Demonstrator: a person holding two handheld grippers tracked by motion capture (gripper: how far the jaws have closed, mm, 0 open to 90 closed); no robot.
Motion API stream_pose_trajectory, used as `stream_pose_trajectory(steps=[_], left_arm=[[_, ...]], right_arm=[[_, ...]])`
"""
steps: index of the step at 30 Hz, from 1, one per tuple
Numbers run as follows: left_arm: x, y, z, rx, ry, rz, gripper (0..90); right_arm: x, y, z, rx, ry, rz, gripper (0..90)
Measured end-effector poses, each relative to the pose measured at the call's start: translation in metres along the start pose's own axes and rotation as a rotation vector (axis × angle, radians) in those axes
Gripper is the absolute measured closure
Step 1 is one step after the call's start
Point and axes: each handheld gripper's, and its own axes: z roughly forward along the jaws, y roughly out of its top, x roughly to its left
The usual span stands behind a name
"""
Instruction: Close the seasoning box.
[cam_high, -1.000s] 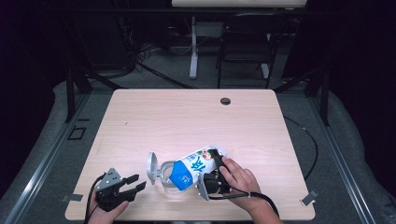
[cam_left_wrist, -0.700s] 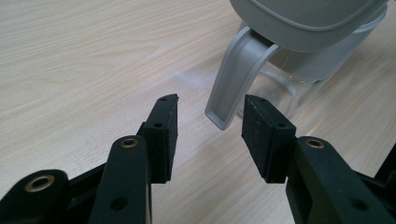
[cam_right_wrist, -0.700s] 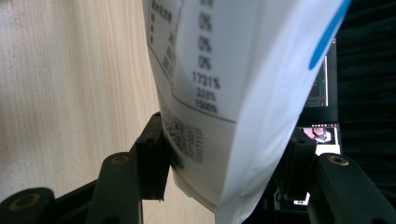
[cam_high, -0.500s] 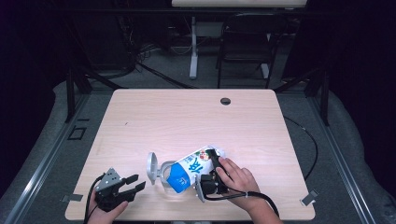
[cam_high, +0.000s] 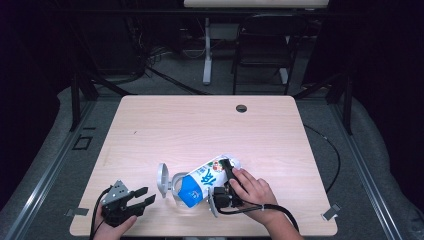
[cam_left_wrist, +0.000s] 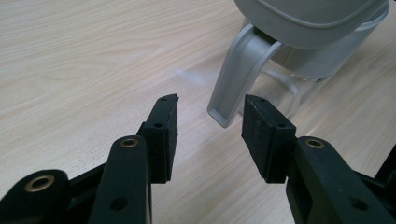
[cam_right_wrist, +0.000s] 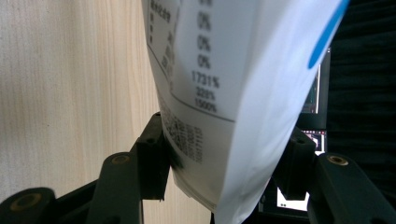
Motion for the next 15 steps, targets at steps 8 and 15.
stream_pose_trajectory(steps=[8,15], left_arm=[[0.0,-0.0008,-0.0001,0.003,-0.002,-0.004,56.3],[0.0,-0.0009,-0.0003,-0.003,0.003,-0.004,56.2]], right_arm=[[0.0008,0.0011,0.0008,-0.005,-0.015,-0.029,46.9],[0.0004,0.0014,0.0004,0.001,-0.025,-0.051,47.0]])
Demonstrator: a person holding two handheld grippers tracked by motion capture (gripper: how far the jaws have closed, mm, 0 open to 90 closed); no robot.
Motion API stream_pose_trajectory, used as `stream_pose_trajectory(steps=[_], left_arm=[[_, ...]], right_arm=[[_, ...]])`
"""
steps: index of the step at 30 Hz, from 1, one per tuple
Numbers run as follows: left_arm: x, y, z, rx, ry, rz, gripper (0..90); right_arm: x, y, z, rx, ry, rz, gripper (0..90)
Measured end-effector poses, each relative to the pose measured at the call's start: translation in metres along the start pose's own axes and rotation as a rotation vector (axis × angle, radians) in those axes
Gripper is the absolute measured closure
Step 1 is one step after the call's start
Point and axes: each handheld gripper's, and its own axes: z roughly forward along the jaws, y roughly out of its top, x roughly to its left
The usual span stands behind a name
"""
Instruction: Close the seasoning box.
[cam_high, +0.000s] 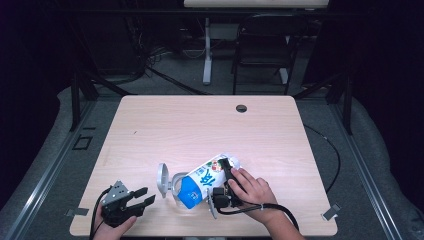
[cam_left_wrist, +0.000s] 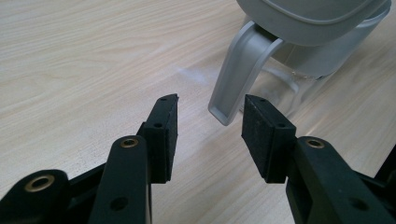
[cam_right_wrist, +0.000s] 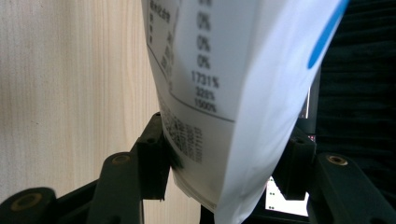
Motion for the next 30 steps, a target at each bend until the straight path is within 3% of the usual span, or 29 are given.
stream_pose_trajectory(steps=[8,14,30], left_arm=[[-0.0003,0.0007,-0.0007,0.01,-0.001,0.004,56.3],[-0.0008,0.0012,0.0002,0.004,-0.003,0.004,56.2],[-0.0016,0.0006,0.0005,0.0,-0.006,0.002,56.2]], right_arm=[[-0.0006,0.0004,0.0004,-0.004,-0.002,-0.015,47.0],[-0.0032,0.0014,-0.0006,0.008,-0.011,-0.059,47.2],[-0.0066,0.0032,-0.0007,0.017,0.001,-0.096,47.5]])
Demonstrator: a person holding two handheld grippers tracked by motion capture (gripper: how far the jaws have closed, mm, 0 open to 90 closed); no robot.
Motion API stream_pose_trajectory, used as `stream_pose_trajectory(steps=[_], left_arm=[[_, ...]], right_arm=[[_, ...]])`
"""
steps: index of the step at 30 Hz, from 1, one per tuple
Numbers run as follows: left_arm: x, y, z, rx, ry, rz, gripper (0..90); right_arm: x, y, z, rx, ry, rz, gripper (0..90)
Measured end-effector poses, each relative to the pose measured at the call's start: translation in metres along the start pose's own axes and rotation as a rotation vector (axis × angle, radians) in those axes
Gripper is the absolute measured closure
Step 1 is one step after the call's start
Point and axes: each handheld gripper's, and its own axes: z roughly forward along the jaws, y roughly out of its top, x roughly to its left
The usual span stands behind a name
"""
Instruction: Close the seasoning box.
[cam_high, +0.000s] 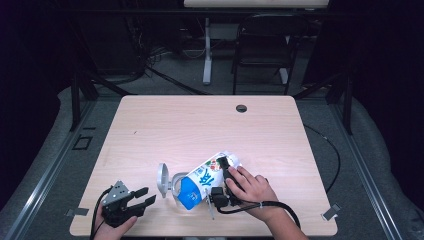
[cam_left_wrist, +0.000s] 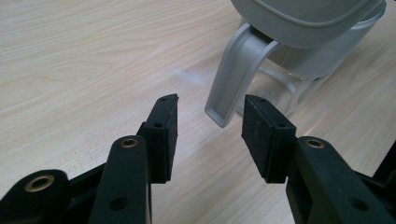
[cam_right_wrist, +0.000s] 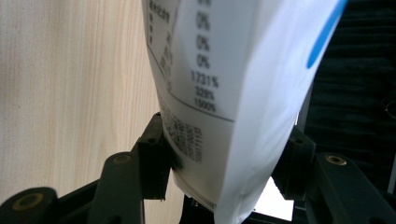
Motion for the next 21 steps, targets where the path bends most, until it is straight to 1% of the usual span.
stream_pose_trajectory(steps=[1,3,4,5,7,8,9,15,16,19,21], left_arm=[[0.0001,-0.0001,-0.0001,-0.001,-0.002,-0.001,56.2],[0.0002,-0.0001,-0.0008,0.003,0.0,0.003,56.2],[0.0001,-0.0004,-0.0005,-0.004,-0.001,0.001,56.2],[0.0001,-0.0006,-0.0006,-0.004,0.001,0.002,56.2],[0.0003,-0.0009,-0.001,-0.006,-0.002,0.0,56.2],[0.0005,-0.0009,-0.0012,-0.007,-0.001,0.002,56.2],[0.0002,-0.0011,-0.0014,-0.01,-0.002,-0.003,56.2],[-0.0009,-0.0021,-0.0022,-0.012,-0.002,0.005,56.2],[-0.001,-0.0021,-0.0026,-0.009,0.0,0.007,56.2],[-0.0014,-0.0025,-0.0028,-0.017,0.0,-0.007,55.9],[-0.0012,-0.0027,-0.0029,-0.015,-0.003,-0.003,55.9]], right_arm=[[0.0,0.0002,0.0,0.001,-0.007,-0.002,47.5],[-0.0011,0.0009,-0.0008,0.016,-0.011,-0.026,47.5],[-0.0012,0.001,-0.0009,0.018,-0.009,-0.025,47.5],[-0.0009,0.0009,-0.0004,0.01,-0.01,-0.022,47.5],[-0.0017,0.001,-0.0003,0.011,-0.006,-0.026,47.5],[-0.0008,0.0009,0.0008,-0.008,-0.004,-0.01,47.5],[-0.0006,0.0009,0.001,-0.012,-0.003,-0.008,47.5],[-0.0016,0.0012,-0.0001,-0.002,0.0,-0.02,47.6],[-0.0026,0.0017,-0.0009,0.007,0.003,-0.029,47.6],[-0.003,0.0018,-0.0011,0.011,0.005,-0.033,47.6],[-0.0032,0.0019,-0.0011,0.011,0.005,-0.036,47.6]])
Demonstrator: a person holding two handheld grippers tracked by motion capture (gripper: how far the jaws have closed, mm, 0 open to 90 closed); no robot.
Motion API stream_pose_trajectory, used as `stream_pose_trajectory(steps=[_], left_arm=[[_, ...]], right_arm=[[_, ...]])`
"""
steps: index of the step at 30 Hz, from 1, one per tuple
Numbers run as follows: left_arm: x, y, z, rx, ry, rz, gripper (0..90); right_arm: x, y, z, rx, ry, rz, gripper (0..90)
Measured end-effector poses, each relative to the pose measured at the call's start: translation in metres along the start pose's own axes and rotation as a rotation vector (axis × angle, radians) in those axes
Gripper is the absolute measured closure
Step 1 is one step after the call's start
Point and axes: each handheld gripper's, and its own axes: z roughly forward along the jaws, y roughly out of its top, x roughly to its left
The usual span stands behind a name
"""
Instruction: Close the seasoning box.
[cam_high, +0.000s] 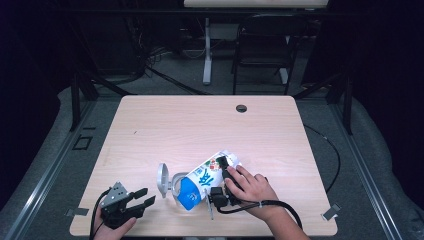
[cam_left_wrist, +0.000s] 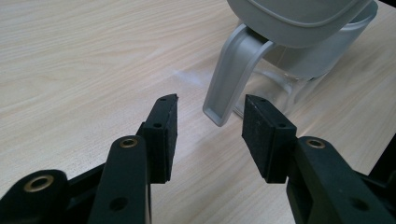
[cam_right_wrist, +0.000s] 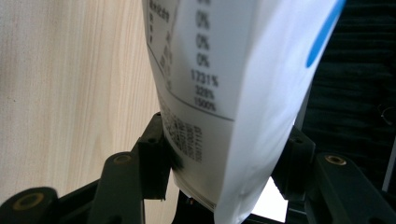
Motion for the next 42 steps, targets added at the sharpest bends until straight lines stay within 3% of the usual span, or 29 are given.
stream_pose_trajectory(steps=[24,26,42], left_arm=[[-0.0025,-0.0008,0.0009,0.002,-0.005,0.006,55.9],[-0.0022,-0.0006,0.0009,0.003,-0.005,0.008,55.9],[-0.0012,0.0004,0.0005,0.005,-0.001,0.007,55.9]], right_arm=[[-0.0008,-0.001,0.0007,-0.018,-0.001,-0.01,47.8],[-0.002,-0.0006,-0.0003,0.0,0.0,-0.025,47.8],[-0.0036,0.0001,0.0008,-0.007,-0.012,-0.057,48.1]])
